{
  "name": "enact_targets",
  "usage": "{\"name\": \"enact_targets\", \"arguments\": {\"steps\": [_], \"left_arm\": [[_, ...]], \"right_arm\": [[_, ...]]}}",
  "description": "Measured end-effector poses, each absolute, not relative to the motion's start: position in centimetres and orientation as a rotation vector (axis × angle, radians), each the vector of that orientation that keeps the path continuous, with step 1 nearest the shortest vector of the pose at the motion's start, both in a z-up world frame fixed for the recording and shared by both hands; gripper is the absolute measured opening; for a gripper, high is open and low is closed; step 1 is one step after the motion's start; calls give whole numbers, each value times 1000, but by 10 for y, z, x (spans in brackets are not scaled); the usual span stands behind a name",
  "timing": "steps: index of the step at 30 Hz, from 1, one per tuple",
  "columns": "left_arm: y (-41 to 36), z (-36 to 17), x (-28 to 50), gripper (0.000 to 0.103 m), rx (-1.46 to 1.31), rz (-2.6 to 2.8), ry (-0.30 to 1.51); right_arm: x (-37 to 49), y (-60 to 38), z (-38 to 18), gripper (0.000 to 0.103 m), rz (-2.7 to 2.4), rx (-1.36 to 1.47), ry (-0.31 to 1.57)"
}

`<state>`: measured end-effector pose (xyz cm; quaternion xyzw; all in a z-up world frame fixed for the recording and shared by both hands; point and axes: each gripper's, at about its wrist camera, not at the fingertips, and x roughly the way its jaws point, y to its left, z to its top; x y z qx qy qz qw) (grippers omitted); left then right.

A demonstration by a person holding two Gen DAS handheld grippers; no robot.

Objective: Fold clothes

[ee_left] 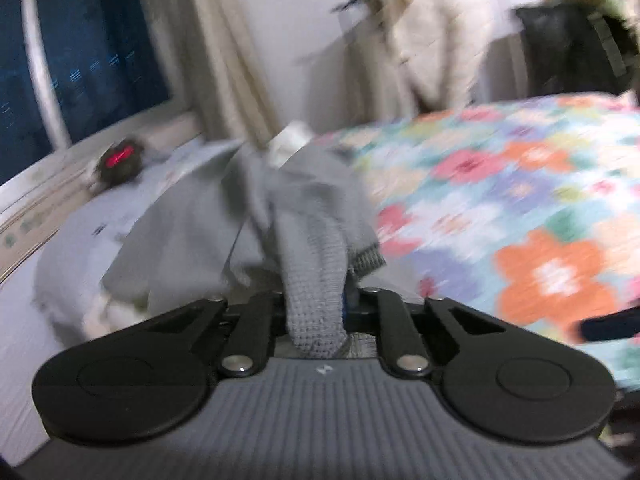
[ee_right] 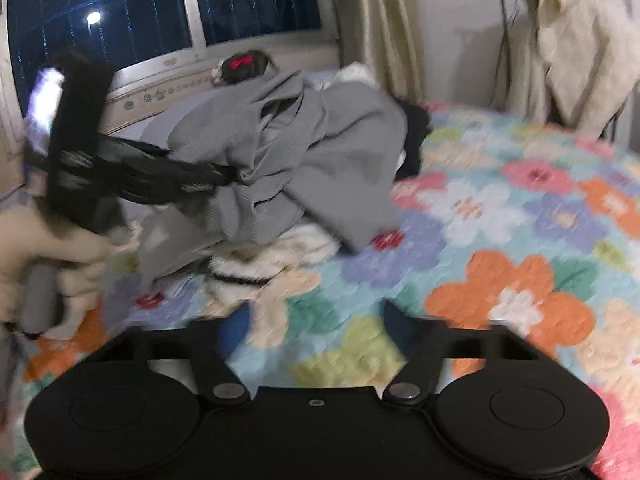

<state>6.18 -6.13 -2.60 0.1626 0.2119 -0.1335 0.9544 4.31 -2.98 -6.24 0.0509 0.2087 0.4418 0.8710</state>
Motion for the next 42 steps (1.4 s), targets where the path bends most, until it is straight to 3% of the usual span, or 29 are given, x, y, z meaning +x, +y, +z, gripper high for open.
{"name": "enact_targets", "arguments": {"steps": [7,9,15,28,29,35,39,42], "left_arm": [[-93,-17,36,6,315,-419,352],[-86,-22,37,6,256,-422,371],[-86,-15,22,6,208,-500,358],[-129,29,-9,6,167,-786,238],[-135,32,-6,6,150,-804,237],[-179,43,7,6,75,-822,253],[-214,47,4,5,-53,-920,293],[-256,55,0,5,-130,-1006,342]], "right_arm": [[38,-34,-56,55,938,150,401],[36,-35,-51,68,918,136,377],[30,-30,-44,77,918,87,304],[33,-44,-29,76,910,236,223],[36,-46,-24,74,909,236,221],[72,-79,16,31,838,274,373],[97,-102,35,17,857,-1,473],[103,-131,57,14,792,-194,576]]}}
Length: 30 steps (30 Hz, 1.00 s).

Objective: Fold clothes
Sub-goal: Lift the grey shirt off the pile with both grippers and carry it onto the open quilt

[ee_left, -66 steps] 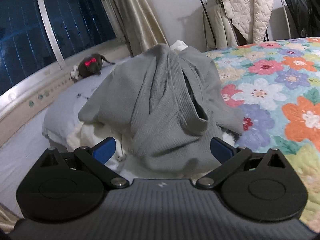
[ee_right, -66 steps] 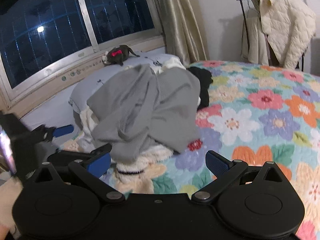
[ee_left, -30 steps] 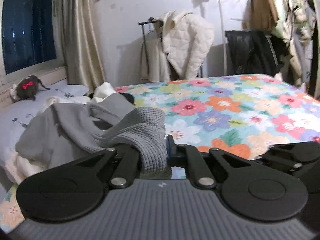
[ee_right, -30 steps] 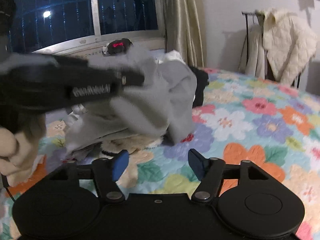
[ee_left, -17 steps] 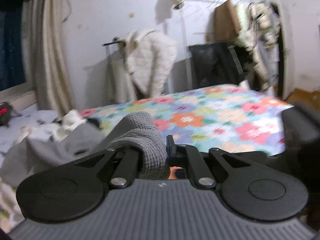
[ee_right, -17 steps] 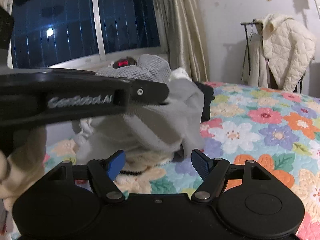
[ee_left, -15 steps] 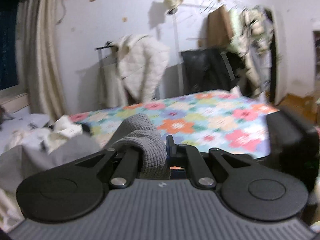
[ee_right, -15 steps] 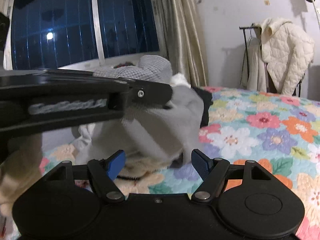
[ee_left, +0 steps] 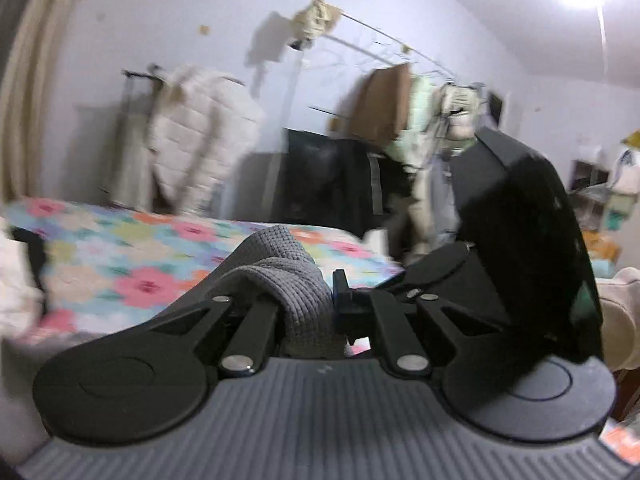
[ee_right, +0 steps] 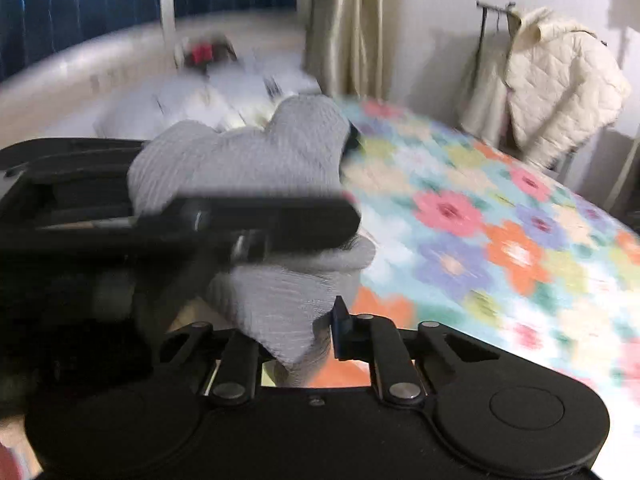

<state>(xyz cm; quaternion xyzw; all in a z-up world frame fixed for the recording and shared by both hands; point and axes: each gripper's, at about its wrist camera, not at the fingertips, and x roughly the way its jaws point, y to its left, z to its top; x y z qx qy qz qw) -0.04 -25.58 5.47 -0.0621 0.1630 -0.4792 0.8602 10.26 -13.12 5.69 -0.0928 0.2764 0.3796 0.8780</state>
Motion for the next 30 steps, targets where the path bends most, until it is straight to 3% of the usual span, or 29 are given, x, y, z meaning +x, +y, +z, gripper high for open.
{"name": "enact_targets", "arguments": {"steps": [3,6,7,8,12,17,21,24,26,27,30], "left_arm": [[-291,49,2,10,-178,-1070,462],[-304,29,5,27,-210,-1121,603],[-302,18,4,41,-200,-1123,635],[-296,7,1,47,-175,-1104,650],[-272,-38,1,60,-10,-947,665],[-256,-82,35,62,108,-773,754],[-270,-106,51,74,215,-752,743],[-292,-130,61,74,379,-703,697],[-303,-140,65,80,465,-703,681],[-308,-146,67,84,497,-717,690],[-316,-162,72,85,551,-734,740]], "right_arm": [[102,-166,67,13,675,-281,629],[108,-209,59,13,560,-207,662],[110,-225,51,13,526,-156,660],[112,-237,40,13,501,-106,662],[122,-279,-24,11,364,82,718],[134,-317,-86,11,292,278,819],[123,-321,-103,11,288,317,742],[106,-321,-118,12,279,377,681],[89,-319,-133,12,254,444,647],[81,-317,-140,12,244,452,634],[57,-299,-166,12,220,417,610]]}}
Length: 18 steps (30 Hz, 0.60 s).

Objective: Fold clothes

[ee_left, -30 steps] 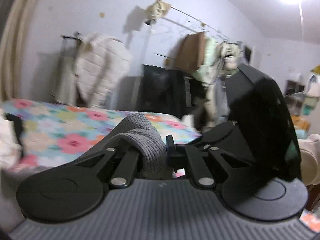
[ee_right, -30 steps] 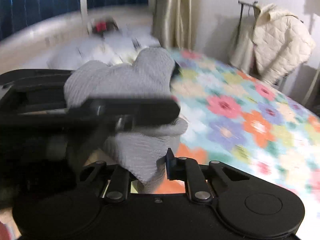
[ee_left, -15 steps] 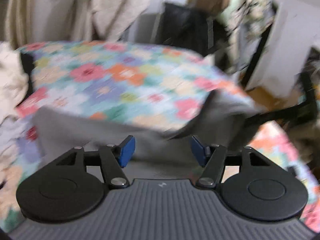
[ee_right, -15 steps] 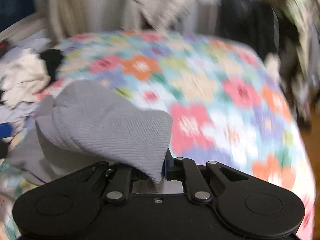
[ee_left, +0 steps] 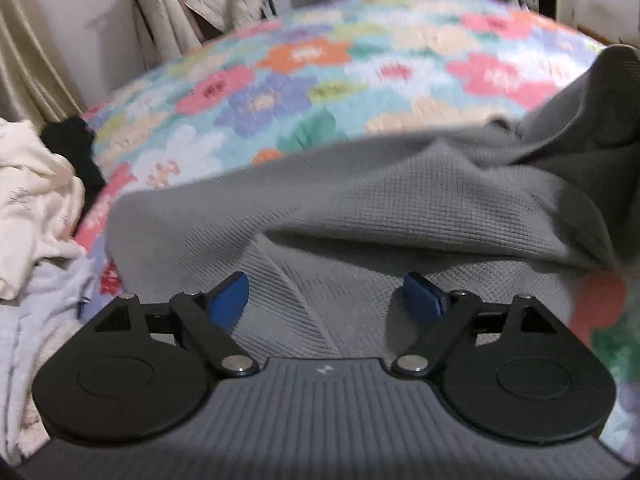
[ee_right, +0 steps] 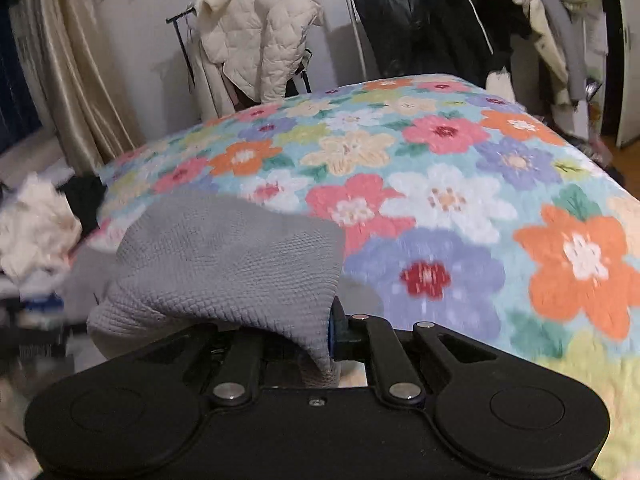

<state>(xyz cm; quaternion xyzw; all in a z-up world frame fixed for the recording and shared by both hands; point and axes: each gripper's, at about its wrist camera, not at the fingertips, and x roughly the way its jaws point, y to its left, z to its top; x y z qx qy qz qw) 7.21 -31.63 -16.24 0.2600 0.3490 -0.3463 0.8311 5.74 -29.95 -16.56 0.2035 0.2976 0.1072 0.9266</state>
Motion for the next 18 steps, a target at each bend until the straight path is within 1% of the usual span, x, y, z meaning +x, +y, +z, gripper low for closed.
{"name": "enact_targets", "arguments": {"steps": [2,3,4,5,6,7,8,10,14,18], "left_arm": [[-318,-172,72,85,567,-747,751],[-318,-175,70,80,572,-751,748],[-318,-176,68,64,563,-760,740],[-317,-176,66,55,544,-773,736],[-316,-174,63,39,529,-768,732],[-316,-173,60,16,525,-755,723],[-317,-172,57,8,534,-745,710],[-315,-162,49,3,539,-731,667],[-299,-123,24,3,491,-719,590],[-269,-79,-3,3,408,-719,547]], "right_arm": [[48,-289,-180,12,225,372,621],[45,-287,-187,12,231,358,631],[44,-288,-193,12,235,353,642],[45,-290,-197,12,234,354,651],[46,-294,-201,12,232,363,658],[49,-300,-204,12,234,380,663],[51,-305,-206,12,237,397,665],[55,-313,-208,12,242,414,664],[59,-319,-207,12,249,413,647],[52,-333,-196,12,265,441,591]]}}
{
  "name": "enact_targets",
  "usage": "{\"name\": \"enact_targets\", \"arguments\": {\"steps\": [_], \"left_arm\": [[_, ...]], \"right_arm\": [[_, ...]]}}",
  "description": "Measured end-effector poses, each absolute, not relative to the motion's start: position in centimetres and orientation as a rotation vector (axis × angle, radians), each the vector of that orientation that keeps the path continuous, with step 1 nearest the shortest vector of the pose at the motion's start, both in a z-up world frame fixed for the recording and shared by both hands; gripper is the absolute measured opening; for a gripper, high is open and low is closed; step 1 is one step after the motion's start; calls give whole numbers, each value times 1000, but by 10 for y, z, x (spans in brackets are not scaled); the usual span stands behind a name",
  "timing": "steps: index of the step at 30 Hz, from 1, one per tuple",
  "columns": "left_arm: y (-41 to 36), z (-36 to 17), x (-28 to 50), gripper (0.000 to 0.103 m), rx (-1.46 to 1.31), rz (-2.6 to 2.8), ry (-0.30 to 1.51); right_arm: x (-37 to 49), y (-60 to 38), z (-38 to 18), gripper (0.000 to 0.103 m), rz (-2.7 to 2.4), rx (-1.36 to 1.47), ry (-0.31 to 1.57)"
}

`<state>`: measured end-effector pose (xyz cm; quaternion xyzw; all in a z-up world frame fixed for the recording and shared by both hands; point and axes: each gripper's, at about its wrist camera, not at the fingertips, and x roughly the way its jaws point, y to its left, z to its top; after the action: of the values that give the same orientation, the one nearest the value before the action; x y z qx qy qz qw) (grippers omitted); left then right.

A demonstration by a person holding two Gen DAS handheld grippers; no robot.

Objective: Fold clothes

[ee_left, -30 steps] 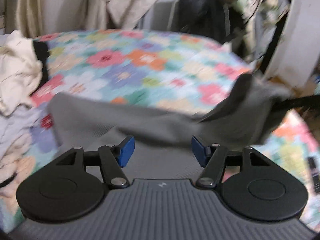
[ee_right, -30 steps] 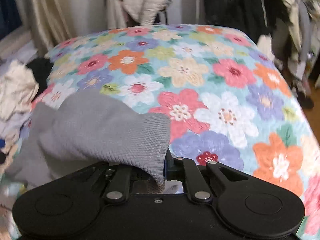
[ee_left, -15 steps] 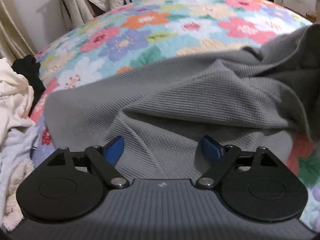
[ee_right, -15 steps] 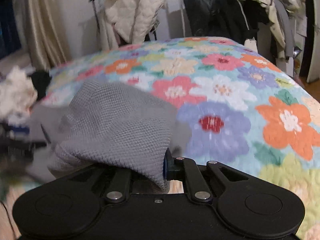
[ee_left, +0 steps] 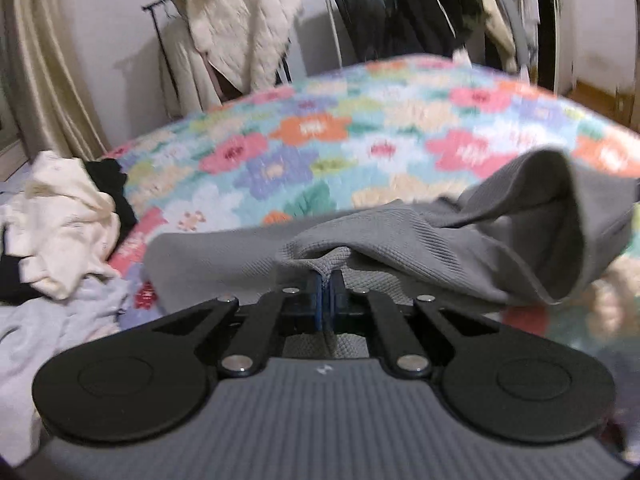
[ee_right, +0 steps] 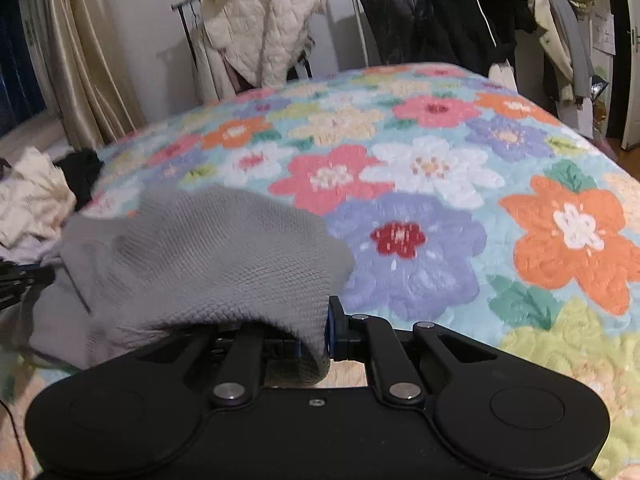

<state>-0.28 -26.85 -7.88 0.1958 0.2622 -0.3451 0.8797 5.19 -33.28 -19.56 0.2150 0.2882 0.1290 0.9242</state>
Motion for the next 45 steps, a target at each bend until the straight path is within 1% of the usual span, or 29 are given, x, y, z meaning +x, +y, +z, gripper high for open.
{"name": "enact_targets", "arguments": {"steps": [5,9,12,19,23,27,28,29,30,31,32,35,36,40,42,45], "left_arm": [[-230,-44,-41,3,377,-701,518],[-206,-37,-59,3,341,-714,575],[-192,-41,-61,3,299,-716,632],[-183,-49,-71,3,320,-760,669],[-186,-71,-74,3,351,-764,741],[-191,-92,-74,3,383,-757,775],[-193,-95,-74,3,388,-760,779],[-194,-99,-74,3,393,-763,783],[-195,-101,-75,3,398,-765,785],[-197,-103,-75,3,403,-766,785],[-198,-104,-75,3,409,-767,785],[-203,-110,-77,3,424,-756,778],[-208,-113,-76,3,426,-742,773],[-225,-125,-70,3,428,-694,762],[-234,-128,-70,3,417,-718,770],[-246,-130,-79,3,482,-734,726]], "right_arm": [[42,-347,-178,12,278,451,551],[34,-350,-177,12,294,459,552],[24,-350,-179,12,314,466,559],[-3,-354,-184,12,369,427,558],[-5,-362,-197,12,341,477,594],[-5,-359,-210,13,351,492,656],[-6,-359,-212,15,362,507,668],[-9,-359,-214,22,372,530,678],[-12,-359,-216,33,381,561,688],[-15,-360,-219,37,390,600,698],[-17,-359,-222,44,402,639,709],[-22,-356,-232,49,454,753,737],[-23,-352,-236,53,482,795,745],[-17,-326,-257,55,631,953,748],[-10,-309,-263,55,613,912,790],[-1,-287,-261,55,588,771,795]]}}
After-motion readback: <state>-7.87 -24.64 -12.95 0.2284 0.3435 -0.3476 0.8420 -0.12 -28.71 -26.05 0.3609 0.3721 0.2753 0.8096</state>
